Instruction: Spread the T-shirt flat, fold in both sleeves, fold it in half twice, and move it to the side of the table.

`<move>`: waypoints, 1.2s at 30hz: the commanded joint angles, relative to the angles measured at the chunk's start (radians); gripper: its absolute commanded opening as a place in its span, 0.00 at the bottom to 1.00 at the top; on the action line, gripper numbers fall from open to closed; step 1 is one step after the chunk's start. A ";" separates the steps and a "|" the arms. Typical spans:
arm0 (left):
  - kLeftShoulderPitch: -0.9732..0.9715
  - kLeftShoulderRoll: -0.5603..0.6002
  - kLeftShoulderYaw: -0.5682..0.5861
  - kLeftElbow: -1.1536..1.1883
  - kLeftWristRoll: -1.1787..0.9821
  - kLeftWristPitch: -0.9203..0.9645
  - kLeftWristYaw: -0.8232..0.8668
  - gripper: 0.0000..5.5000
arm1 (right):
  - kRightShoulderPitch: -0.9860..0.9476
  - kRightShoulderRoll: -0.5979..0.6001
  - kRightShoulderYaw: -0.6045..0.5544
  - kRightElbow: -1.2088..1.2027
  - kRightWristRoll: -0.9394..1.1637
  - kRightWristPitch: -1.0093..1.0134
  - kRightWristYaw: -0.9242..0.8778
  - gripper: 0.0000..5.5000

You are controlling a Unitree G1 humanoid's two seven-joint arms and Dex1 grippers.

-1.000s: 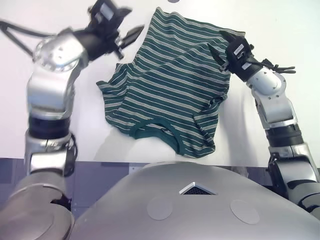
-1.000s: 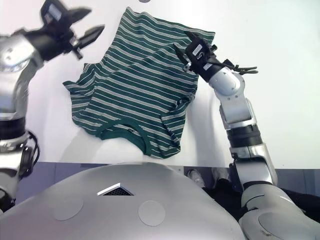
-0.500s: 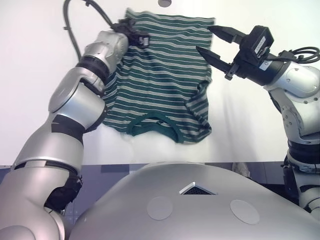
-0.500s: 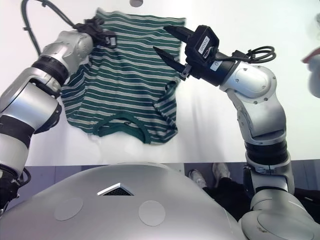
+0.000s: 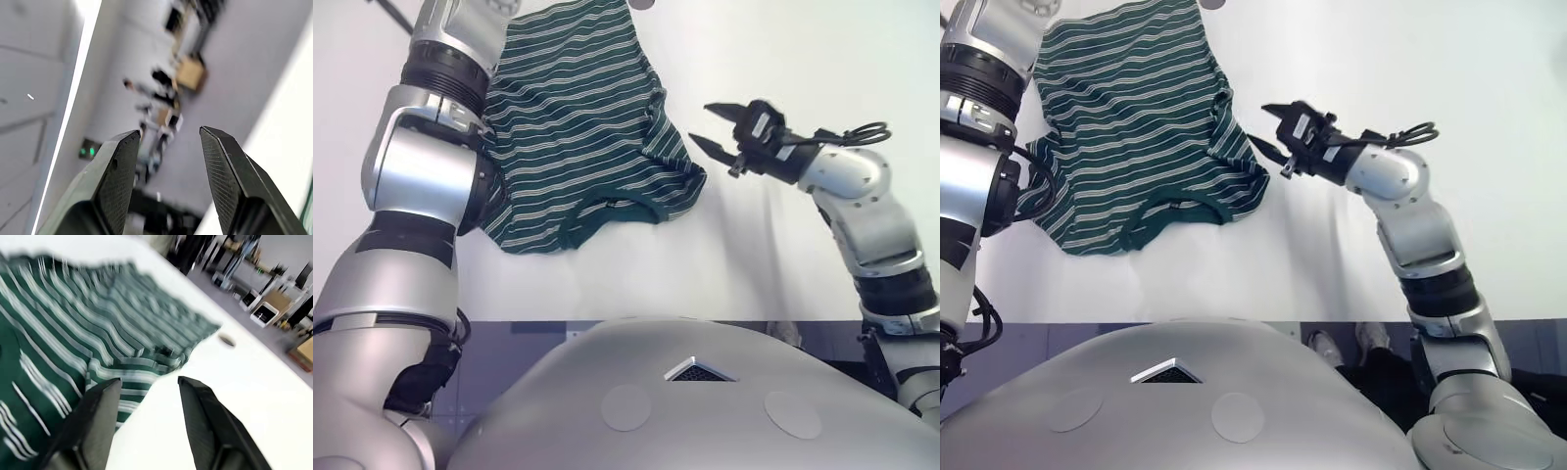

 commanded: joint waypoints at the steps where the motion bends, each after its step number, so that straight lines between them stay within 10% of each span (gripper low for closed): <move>1: 0.376 -0.029 0.034 -0.452 -0.030 0.169 -0.035 0.41 | -0.115 0.130 0.107 0.121 -0.132 -0.070 -0.060 0.39; 13: 0.886 -0.059 -0.020 -0.586 0.077 0.301 -0.006 0.41 | -0.223 0.274 0.227 0.377 -0.322 0.056 -0.098 0.39; 29: 0.930 -0.039 0.035 -0.618 0.070 0.198 0.003 0.41 | -0.157 -0.014 -0.322 0.415 -0.076 -0.002 -0.070 0.39; 36: 0.944 -0.026 0.233 -0.985 -0.089 -0.159 0.075 0.41 | -0.222 0.106 -0.182 0.427 -0.061 -0.165 0.030 0.39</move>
